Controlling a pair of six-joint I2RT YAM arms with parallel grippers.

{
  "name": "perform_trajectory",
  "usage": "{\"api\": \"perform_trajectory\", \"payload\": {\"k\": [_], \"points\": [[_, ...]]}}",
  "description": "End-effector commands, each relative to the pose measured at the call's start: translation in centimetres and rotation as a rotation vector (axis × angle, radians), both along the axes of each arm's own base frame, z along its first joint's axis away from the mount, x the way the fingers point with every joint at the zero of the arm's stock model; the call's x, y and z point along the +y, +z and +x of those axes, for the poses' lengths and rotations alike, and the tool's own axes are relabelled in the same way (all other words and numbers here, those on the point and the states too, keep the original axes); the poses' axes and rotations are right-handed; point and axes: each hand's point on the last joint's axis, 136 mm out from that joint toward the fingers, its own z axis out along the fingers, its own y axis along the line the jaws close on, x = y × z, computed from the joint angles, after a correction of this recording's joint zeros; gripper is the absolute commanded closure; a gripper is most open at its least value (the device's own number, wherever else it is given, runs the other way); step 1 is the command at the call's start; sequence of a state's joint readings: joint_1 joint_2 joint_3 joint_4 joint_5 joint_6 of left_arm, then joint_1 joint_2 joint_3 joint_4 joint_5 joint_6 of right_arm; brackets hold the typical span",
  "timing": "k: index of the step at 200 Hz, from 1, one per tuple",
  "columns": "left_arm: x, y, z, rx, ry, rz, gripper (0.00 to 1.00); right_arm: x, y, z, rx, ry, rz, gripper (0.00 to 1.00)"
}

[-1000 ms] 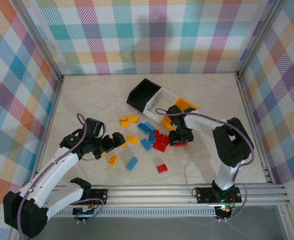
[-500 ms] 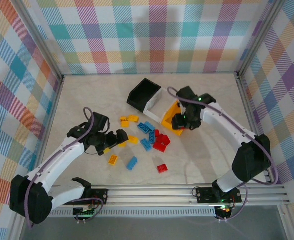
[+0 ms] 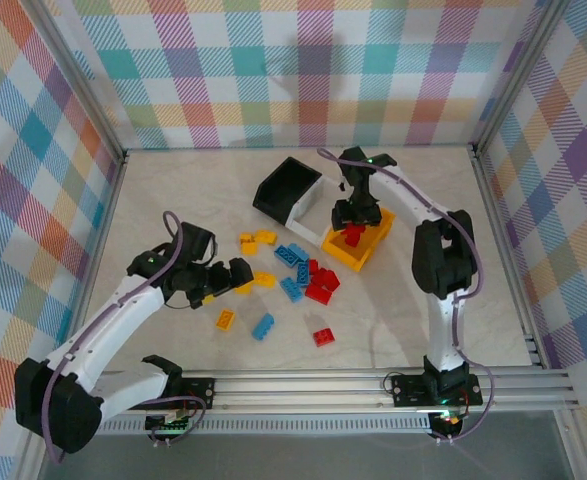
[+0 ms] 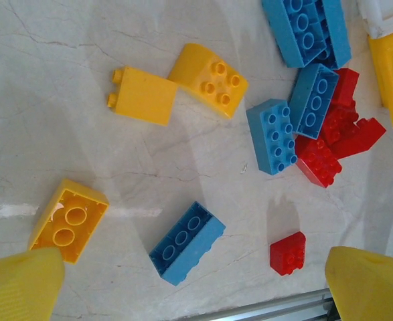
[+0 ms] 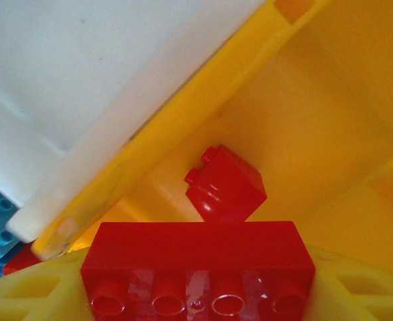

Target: Sort the legos into containers by color

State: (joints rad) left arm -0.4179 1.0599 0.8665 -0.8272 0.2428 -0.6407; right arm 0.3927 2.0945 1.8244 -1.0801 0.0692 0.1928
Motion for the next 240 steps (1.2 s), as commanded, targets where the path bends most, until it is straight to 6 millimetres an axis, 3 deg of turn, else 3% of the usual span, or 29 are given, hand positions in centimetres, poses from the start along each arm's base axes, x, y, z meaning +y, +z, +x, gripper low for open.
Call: {"api": "perform_trajectory", "payload": {"k": [1, 22, 42, 72, 108, 158, 205, 240], "points": [[0.7, -0.6, -1.3, 0.027, -0.010, 0.041, 0.00, -0.9, 0.7, 0.7, 0.005, -0.008, 0.009, 0.33], [0.9, -1.0, -1.4, 0.041, -0.007, 0.056, 0.00, -0.8, 0.4, 0.7, 0.015, -0.019, 0.020, 0.27], [1.3, -1.5, -1.5, 0.064, 0.002, 0.085, 0.00, -0.7, 1.3, 0.6, -0.004, -0.039, 0.041, 0.20], [2.5, -3.3, -2.4, 0.169, -0.009, 0.186, 0.07, -0.6, 5.1, -0.3, -0.071, -0.065, 0.097, 0.16], [3.0, -5.3, -3.5, 0.264, -0.074, 0.274, 0.14, -0.4, 8.6, -3.4, -0.115, -0.103, 0.186, 0.15], [1.1, -8.2, -3.4, 0.292, -0.172, 0.287, 0.19, -0.1, 9.0, -8.6, -0.086, -0.132, 0.237, 0.15], [2.6, -10.4, -2.9, 0.317, -0.226, 0.411, 0.25, 0.3, 9.2, -12.2, -0.071, -0.145, 0.268, 0.15], [2.9, -11.8, -3.0, 0.353, -0.238, 0.444, 0.32, 0.0, 8.8, -13.2, -0.061, -0.163, 0.269, 0.16]]}}
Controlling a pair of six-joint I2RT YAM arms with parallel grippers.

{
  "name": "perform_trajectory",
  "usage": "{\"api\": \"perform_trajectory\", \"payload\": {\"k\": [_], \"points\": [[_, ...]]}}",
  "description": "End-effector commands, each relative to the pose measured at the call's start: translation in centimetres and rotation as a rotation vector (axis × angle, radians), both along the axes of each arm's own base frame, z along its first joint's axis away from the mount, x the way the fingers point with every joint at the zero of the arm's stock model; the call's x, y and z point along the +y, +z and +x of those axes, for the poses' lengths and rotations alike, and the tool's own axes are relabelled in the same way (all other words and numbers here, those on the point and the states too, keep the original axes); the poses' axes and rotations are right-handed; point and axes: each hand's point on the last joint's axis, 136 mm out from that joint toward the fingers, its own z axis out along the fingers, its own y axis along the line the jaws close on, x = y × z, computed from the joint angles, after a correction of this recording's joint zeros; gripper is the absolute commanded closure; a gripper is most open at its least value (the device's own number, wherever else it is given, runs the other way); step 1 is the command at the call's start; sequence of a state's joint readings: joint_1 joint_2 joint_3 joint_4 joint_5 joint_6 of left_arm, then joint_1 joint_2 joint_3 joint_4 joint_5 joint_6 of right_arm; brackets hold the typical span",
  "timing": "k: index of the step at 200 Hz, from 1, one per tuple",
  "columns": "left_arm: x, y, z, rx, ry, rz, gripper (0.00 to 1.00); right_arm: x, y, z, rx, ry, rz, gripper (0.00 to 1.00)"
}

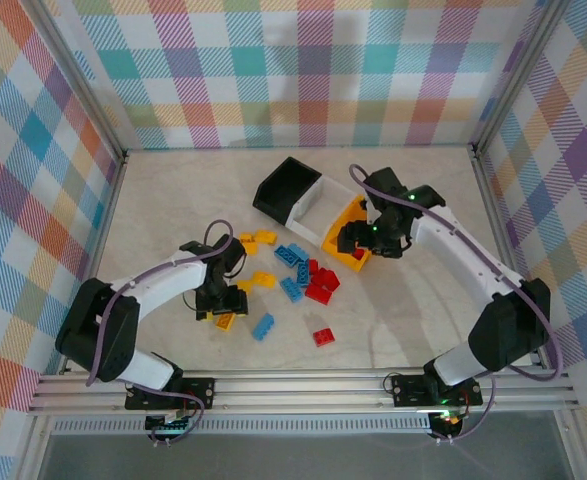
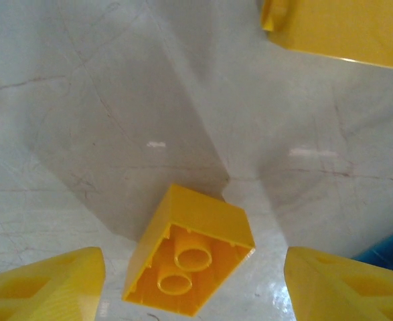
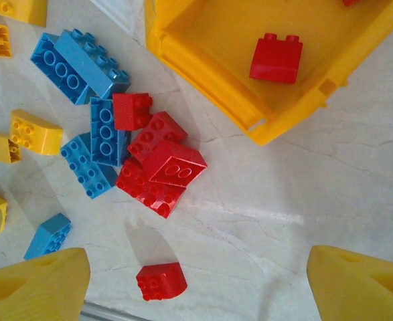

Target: Sort the legos into containers by color

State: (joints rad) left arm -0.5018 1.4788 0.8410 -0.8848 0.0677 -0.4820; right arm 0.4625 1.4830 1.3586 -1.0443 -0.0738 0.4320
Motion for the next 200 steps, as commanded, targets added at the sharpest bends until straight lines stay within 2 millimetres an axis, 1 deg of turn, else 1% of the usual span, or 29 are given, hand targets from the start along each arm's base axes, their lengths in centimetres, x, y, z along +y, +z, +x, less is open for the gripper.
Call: {"api": "perform_trajectory", "payload": {"k": [1, 23, 57, 84, 95, 107, 124, 137, 148, 168, 170, 183, 200], "points": [[0.6, -1.2, -0.5, 0.024, -0.042, 0.045, 0.33, 0.1, 0.5, -0.6, 0.003, -0.031, 0.031, 0.16], [0.6, -2.3, -1.0, 0.065, -0.046, 0.049, 0.41, 0.1, 0.6, -0.6, 0.001, -0.036, 0.031, 0.16], [0.5, -2.4, -1.2, 0.075, -0.048, 0.047, 0.47, 0.6, 0.3, 0.0, 0.007, -0.028, 0.033, 0.16], [0.4, -2.4, -1.2, 0.079, -0.046, 0.043, 0.60, 1.3, 0.1, 0.4, 0.015, -0.025, 0.040, 0.16], [0.3, -2.4, -1.2, 0.081, -0.047, 0.040, 0.67, 1.5, 0.1, 0.5, 0.013, -0.022, 0.042, 0.16], [0.2, -2.2, -1.0, 0.075, -0.047, 0.032, 0.72, 1.6, 0.2, 0.5, 0.011, -0.019, 0.041, 0.16], [-0.2, -1.7, -0.6, 0.062, -0.050, 0.020, 0.73, 1.5, 0.2, 0.5, 0.009, -0.016, 0.036, 0.16], [-0.6, -0.6, 0.1, 0.052, -0.052, 0.001, 0.73, 1.4, 0.2, 0.4, 0.008, -0.013, 0.031, 0.16], [-1.3, 1.1, 1.3, 0.025, -0.051, -0.025, 0.73, 1.2, 0.4, 0.2, 0.008, -0.010, 0.027, 0.16], [-2.9, 5.5, 5.5, -0.080, -0.059, -0.078, 0.73, 1.1, 0.4, -0.1, 0.011, -0.009, 0.026, 0.16], [-3.1, 6.2, 6.2, -0.098, -0.059, -0.087, 0.73, 1.1, 0.4, -0.2, 0.010, -0.010, 0.027, 0.16], [-4.4, 8.8, 9.7, -0.163, -0.053, -0.133, 0.72, 1.2, 0.3, -0.4, 0.018, -0.013, 0.036, 0.16], [-6.1, 11.2, 14.7, -0.231, -0.053, -0.185, 0.72, 1.3, 0.2, -0.6, 0.028, -0.018, 0.049, 0.16]]}}
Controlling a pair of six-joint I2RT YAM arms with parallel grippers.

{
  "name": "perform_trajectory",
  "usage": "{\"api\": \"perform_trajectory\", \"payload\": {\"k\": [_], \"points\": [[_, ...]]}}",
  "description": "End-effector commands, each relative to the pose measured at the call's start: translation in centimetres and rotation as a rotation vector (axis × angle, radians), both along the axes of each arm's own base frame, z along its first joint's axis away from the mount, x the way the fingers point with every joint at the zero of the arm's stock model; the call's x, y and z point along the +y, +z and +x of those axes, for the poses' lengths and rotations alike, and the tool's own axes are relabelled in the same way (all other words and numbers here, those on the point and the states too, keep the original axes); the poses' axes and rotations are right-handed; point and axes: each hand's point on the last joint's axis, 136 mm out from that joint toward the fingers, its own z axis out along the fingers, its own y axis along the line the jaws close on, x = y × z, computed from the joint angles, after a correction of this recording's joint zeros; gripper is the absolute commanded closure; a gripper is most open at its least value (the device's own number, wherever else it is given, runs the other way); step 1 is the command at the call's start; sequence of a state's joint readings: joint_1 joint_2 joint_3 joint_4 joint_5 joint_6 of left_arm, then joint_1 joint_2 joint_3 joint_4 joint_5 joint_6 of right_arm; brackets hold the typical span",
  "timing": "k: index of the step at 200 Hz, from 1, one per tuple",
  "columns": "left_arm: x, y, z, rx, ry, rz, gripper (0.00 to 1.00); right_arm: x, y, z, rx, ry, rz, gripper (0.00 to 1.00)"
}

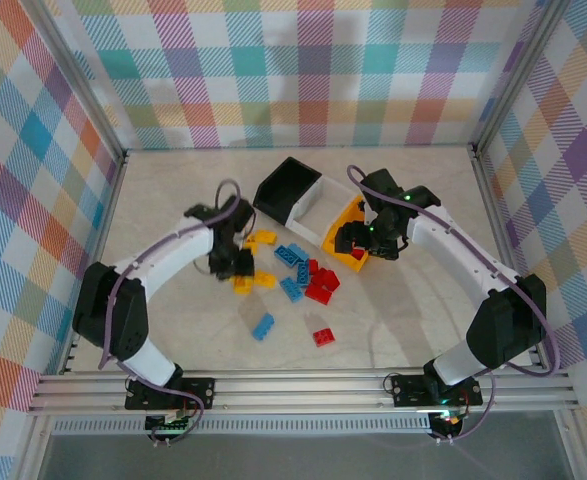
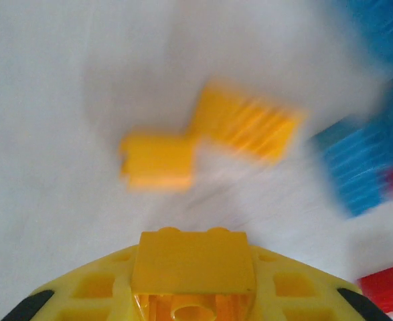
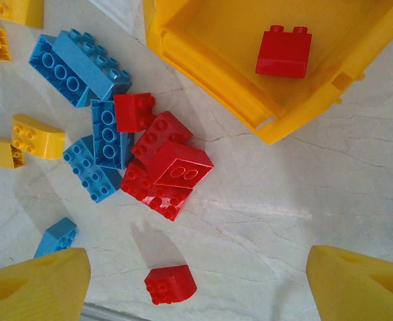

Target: Sort the legos into containers by color

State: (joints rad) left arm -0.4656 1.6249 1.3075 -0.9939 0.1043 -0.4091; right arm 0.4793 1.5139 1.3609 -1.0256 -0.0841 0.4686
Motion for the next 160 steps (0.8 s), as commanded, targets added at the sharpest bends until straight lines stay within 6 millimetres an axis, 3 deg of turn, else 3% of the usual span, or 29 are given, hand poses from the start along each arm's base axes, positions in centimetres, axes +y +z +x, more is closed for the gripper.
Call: {"api": "perform_trajectory", "payload": {"k": [1, 31, 55, 78, 115, 132, 160], "points": [[-1.4, 3.0, 5.1, -0.055, -0.015, -0.058, 0.72, 0.4, 0.9, -0.8, 0.003, -0.003, 0.038, 0.16], [-4.7, 4.4, 13.1, -0.124, -0.020, -0.111, 0.72, 0.5, 1.4, -1.0, -0.001, -0.001, 0.051, 0.16], [-6.5, 3.4, 18.5, -0.175, 0.000, -0.116, 0.72, 0.6, 1.7, -1.2, 0.000, 0.006, 0.063, 0.16], [-7.8, 2.2, 22.0, -0.225, 0.022, -0.131, 0.72, 0.6, 1.5, -1.5, 0.001, 0.009, 0.069, 0.16], [-8.3, 0.6, 24.8, -0.287, 0.041, -0.119, 0.70, 0.5, 0.8, -2.4, 0.034, 0.017, 0.076, 0.16], [-8.5, 0.2, 25.1, -0.291, 0.040, -0.131, 0.55, 0.2, 0.6, -2.9, 0.037, 0.017, 0.066, 0.16], [-9.0, -0.1, 25.0, -0.278, 0.046, -0.151, 0.51, -0.1, 0.5, -3.3, 0.040, 0.017, 0.061, 0.16]]}}
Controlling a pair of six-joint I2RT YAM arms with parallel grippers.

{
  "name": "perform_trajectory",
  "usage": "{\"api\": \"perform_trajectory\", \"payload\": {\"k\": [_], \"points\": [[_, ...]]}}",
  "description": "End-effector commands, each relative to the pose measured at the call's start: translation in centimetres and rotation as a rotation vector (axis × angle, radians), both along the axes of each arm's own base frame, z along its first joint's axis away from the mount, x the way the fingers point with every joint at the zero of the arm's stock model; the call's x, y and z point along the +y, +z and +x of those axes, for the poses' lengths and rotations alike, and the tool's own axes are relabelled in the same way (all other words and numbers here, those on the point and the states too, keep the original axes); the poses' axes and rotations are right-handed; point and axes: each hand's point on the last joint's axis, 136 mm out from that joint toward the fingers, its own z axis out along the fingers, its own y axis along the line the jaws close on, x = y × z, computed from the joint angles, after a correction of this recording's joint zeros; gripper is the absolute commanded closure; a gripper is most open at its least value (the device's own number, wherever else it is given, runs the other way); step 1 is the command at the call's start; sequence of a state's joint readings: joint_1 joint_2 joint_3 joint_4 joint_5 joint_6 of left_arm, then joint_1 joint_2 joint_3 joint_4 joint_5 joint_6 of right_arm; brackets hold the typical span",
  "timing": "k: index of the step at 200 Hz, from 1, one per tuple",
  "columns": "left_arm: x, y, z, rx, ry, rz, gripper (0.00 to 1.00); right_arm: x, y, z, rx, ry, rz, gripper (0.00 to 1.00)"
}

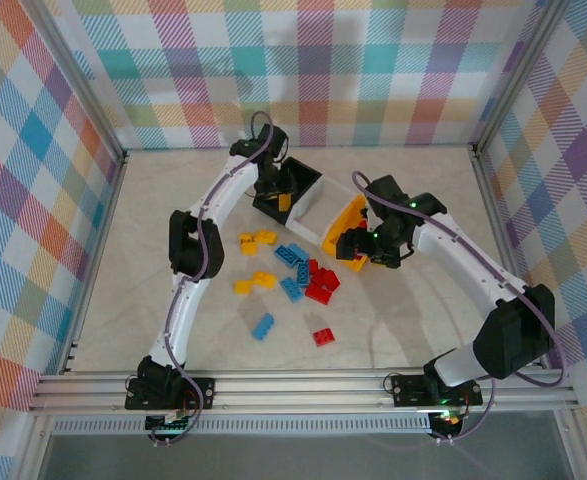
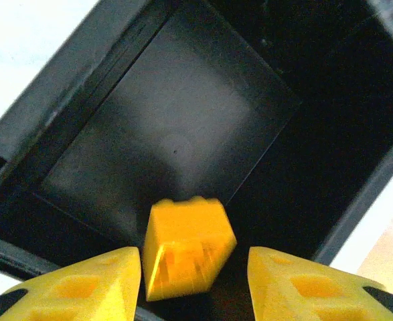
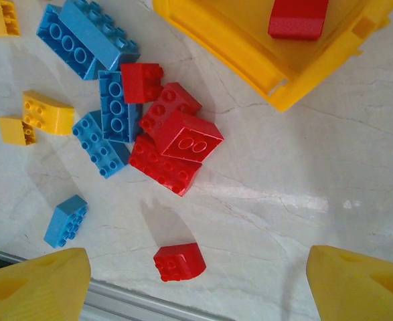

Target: Sort the legos into containers by color

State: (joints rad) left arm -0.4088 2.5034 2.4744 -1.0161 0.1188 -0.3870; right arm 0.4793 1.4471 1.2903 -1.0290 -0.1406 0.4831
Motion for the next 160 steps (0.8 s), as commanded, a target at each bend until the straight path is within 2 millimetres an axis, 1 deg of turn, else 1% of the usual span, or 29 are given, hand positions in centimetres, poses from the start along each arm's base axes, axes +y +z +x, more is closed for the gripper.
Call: {"api": "perform_trajectory", "payload": {"k": [1, 13, 31, 39, 55, 60, 63, 70, 72, 77, 78, 81, 100, 101, 107, 108, 115, 116, 124, 126, 129, 132, 142, 151, 155, 160], "points": [[-0.3, 1.4, 0.9, -0.039, 0.013, -0.032, 0.51, 0.0, 0.5, -1.1, 0.005, 0.013, 0.015, 0.16], [-0.3, 1.9, 0.6, -0.038, 0.008, -0.035, 0.46, 0.0, 0.6, -1.1, 0.007, 0.016, 0.019, 0.16], [-0.4, 3.0, 0.0, -0.046, -0.008, -0.032, 0.45, 0.2, 0.7, -1.0, 0.002, 0.023, 0.025, 0.16], [-0.5, 3.8, -0.5, -0.052, -0.023, -0.033, 0.45, 0.2, 0.7, -1.0, 0.003, 0.025, 0.026, 0.16], [-0.5, 5.4, -2.5, -0.054, -0.066, 0.000, 0.44, 0.4, 0.7, -1.1, 0.006, 0.030, 0.033, 0.16], [-0.5, 5.4, -3.3, -0.045, -0.083, 0.021, 0.44, 0.4, 0.7, -1.2, 0.009, 0.032, 0.035, 0.15], [-0.4, 5.9, -4.0, -0.048, -0.091, 0.031, 0.44, 0.4, 0.7, -1.2, 0.010, 0.031, 0.038, 0.16], [-0.1, 6.3, -5.5, -0.043, -0.108, 0.057, 0.44, 0.5, 0.5, -1.3, 0.014, 0.030, 0.044, 0.16], [0.1, 6.1, -5.9, -0.035, -0.111, 0.067, 0.43, 0.5, 0.5, -1.4, 0.015, 0.029, 0.046, 0.16], [0.6, 6.4, -7.1, -0.031, -0.116, 0.080, 0.43, 0.5, 0.4, -1.4, 0.016, 0.026, 0.052, 0.16], [0.6, 6.8, -7.3, -0.037, -0.117, 0.079, 0.43, 0.5, 0.4, -1.5, 0.016, 0.025, 0.053, 0.16], [1.0, 6.4, -8.2, -0.021, -0.120, 0.088, 0.43, 0.6, 0.3, -1.6, 0.022, 0.023, 0.056, 0.16], [3.1, 5.7, -13.7, 0.042, -0.115, 0.092, 0.43, 0.7, -0.1, -2.2, 0.033, 0.006, 0.083, 0.16], [3.2, 5.9, -13.9, 0.038, -0.116, 0.089, 0.43, 0.8, -0.1, -2.2, 0.033, 0.007, 0.084, 0.16], [3.8, 5.1, -15.9, 0.070, -0.125, 0.092, 0.43, 0.8, -0.3, -2.5, 0.039, 0.002, 0.091, 0.16], [3.8, 5.4, -16.1, 0.064, -0.126, 0.088, 0.43, 0.8, -0.3, -2.5, 0.041, 0.000, 0.092, 0.16], [4.4, 4.9, -18.5, 0.085, -0.143, 0.098, 0.43, 0.9, -0.6, -2.9, 0.050, 0.000, 0.098, 0.16], [4.4, 5.0, -18.7, 0.082, -0.146, 0.096, 0.43, 0.9, -0.7, -3.0, 0.052, -0.001, 0.098, 0.16], [4.8, 4.1, -21.5, 0.110, -0.179, 0.112, 0.42, 1.1, -1.1, -3.6, 0.068, 0.002, 0.099, 0.16], [4.8, 4.3, -22.0, 0.106, -0.189, 0.112, 0.42, 1.1, -1.2, -3.7, 0.071, 0.003, 0.099, 0.16], [4.9, 4.0, -23.1, 0.114, -0.203, 0.119, 0.42, 1.1, -1.4, -3.9, 0.076, 0.005, 0.095, 0.16], [4.9, 4.0, -23.8, 0.113, -0.215, 0.122, 0.42, 1.2, -1.5, -4.1, 0.079, 0.007, 0.091, 0.16], [5.2, 3.1, -26.8, 0.135, -0.251, 0.133, 0.41, 1.3, -2.0, -4.7, 0.086, 0.019, 0.077, 0.16], [5.2, 2.7, -28.9, 0.141, -0.270, 0.123, 0.40, 1.5, -2.5, -5.3, 0.094, 0.029, 0.066, 0.16], [5.4, 2.2, -29.8, 0.151, -0.276, 0.125, 0.40, 1.4, -2.7, -5.5, 0.098, 0.026, 0.062, 0.16], [5.4, 2.0, -30.6, 0.152, -0.277, 0.117, 0.40, 1.5, -2.9, -5.7, 0.102, 0.029, 0.059, 0.16]]}}
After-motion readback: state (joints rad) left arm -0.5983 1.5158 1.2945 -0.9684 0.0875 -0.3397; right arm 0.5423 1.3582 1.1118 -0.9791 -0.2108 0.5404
